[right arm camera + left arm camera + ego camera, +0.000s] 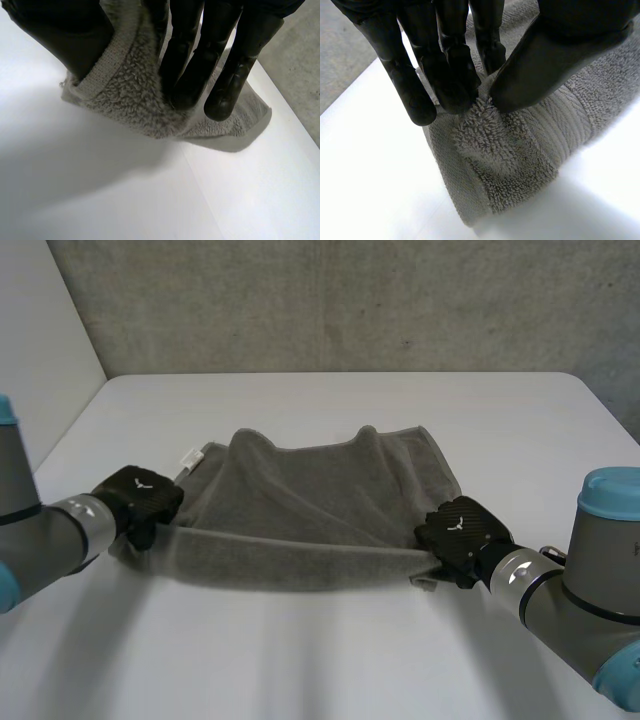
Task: Fold the towel.
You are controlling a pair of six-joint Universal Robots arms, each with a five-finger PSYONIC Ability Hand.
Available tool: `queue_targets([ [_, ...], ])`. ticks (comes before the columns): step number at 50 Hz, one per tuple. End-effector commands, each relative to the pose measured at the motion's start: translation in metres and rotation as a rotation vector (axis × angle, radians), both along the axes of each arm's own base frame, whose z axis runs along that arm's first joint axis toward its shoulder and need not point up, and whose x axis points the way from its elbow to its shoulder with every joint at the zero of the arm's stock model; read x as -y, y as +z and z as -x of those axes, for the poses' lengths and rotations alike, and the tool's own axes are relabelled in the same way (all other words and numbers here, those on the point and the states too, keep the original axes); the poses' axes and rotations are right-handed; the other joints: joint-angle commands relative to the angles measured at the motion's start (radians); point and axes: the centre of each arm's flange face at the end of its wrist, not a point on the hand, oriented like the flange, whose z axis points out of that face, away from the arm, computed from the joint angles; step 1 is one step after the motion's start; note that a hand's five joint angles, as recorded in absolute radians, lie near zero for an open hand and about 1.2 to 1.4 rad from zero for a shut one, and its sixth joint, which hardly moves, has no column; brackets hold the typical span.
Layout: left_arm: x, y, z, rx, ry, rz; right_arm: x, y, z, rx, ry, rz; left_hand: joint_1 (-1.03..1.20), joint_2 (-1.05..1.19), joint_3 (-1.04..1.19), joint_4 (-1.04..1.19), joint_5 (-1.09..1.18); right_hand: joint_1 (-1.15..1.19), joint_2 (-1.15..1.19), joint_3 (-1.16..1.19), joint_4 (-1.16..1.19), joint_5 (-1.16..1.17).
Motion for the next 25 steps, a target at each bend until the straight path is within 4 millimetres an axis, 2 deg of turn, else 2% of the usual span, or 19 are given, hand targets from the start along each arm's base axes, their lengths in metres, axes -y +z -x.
queue_targets([
  [1,-0.012,0.004,-0.013,-0.077,0.021,0.010,0.003,-0.002,0.002,-0.014,-0.026,-0.001,0.085,0.092,0.074,0.041,0.068,-0.079,-0.074,-0.082,-0.079,-0.077],
  [8,-0.017,0.009,-0.016,-0.116,0.047,0.017,0.004,-0.002,0.006,-0.039,-0.068,-0.015,0.085,0.092,0.074,0.041,0.068,-0.276,-0.271,-0.278,-0.276,-0.274],
  [13,-0.016,0.015,-0.016,-0.154,0.065,0.037,0.006,0.006,0.009,-0.027,-0.126,-0.030,0.085,0.092,0.074,0.041,0.068,-0.326,-0.321,-0.328,-0.326,-0.324],
  [16,-0.014,0.023,-0.016,-0.181,0.076,0.067,0.006,0.018,0.009,-0.004,-0.146,-0.041,0.085,0.092,0.074,0.041,0.068,-0.326,-0.321,-0.328,-0.326,-0.324],
  [18,-0.013,0.028,-0.017,-0.195,0.081,0.086,0.007,0.036,0.009,0.033,-0.161,-0.033,0.085,0.092,0.074,0.041,0.068,-0.259,-0.254,-0.261,-0.259,-0.257],
  [19,-0.012,0.034,-0.017,-0.212,0.089,0.105,0.007,0.037,0.009,0.033,-0.161,-0.033,0.085,0.092,0.074,0.041,0.068,-0.258,-0.253,-0.261,-0.259,-0.256],
  [20,-0.011,0.039,-0.017,-0.229,0.094,0.124,0.007,0.045,0.008,0.058,-0.162,-0.027,0.085,0.092,0.074,0.041,0.068,-0.084,-0.079,-0.086,-0.084,-0.082],
  [21,-0.011,0.040,-0.017,-0.229,0.094,0.125,0.007,0.045,0.008,0.058,-0.162,-0.027,0.085,0.092,0.074,0.041,0.068,-0.082,-0.077,-0.085,-0.083,-0.080],
  [22,-0.010,0.045,-0.017,-0.248,0.098,0.146,0.008,0.052,0.007,0.082,-0.161,-0.018,0.085,0.092,0.074,0.041,0.068,0.193,0.198,0.190,0.193,0.195],
  [25,-0.009,0.051,-0.017,-0.276,0.103,0.181,0.007,0.056,0.006,0.102,-0.153,-0.017,0.085,0.092,0.074,0.041,0.068,0.196,0.201,0.193,0.195,0.198],
])
